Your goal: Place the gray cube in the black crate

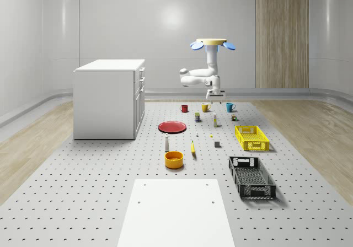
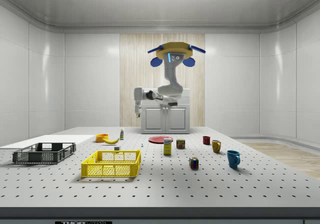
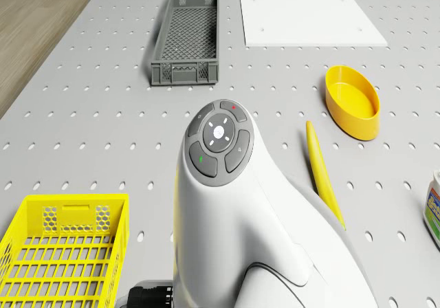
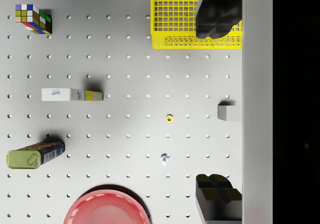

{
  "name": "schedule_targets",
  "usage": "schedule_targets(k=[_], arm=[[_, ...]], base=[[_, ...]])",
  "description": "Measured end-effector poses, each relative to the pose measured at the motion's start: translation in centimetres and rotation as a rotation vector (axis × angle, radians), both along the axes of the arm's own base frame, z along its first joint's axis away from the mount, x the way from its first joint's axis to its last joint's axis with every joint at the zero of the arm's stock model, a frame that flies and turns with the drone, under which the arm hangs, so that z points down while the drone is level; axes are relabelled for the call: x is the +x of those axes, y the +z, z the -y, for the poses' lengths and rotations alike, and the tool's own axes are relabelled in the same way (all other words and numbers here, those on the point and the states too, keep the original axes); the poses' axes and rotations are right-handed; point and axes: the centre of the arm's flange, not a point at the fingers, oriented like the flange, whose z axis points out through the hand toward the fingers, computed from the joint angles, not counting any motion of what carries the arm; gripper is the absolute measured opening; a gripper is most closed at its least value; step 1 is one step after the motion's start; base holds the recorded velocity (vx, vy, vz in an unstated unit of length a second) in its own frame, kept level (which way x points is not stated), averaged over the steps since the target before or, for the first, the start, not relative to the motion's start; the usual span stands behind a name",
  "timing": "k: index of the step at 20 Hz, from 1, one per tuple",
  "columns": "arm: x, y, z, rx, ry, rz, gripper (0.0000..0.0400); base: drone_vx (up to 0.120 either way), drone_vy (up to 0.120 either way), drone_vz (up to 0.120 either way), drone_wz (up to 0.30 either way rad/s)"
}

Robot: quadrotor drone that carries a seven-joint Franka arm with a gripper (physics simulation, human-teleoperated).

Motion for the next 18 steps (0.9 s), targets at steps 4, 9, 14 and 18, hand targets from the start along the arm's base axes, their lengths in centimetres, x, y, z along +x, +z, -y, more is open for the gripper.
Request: schedule_targets(k=[4,9,14,18], arm=[[0.0,0.0,0.0,0.0,0.0,0.0,0.04],[0.0,0.0,0.0,0.0,0.0,0.0,0.04],[0.0,0.0,0.0,0.0,0.0,0.0,0.04],[0.0,0.0,0.0,0.0,0.0,0.0,0.04]], base=[[0.12,0.0,-0.1,0.0],[0.12,-0.008,-0.12,0.0],[0.12,-0.12,-0.12,0.0],[0.12,0.0,-0.01,0.0]])
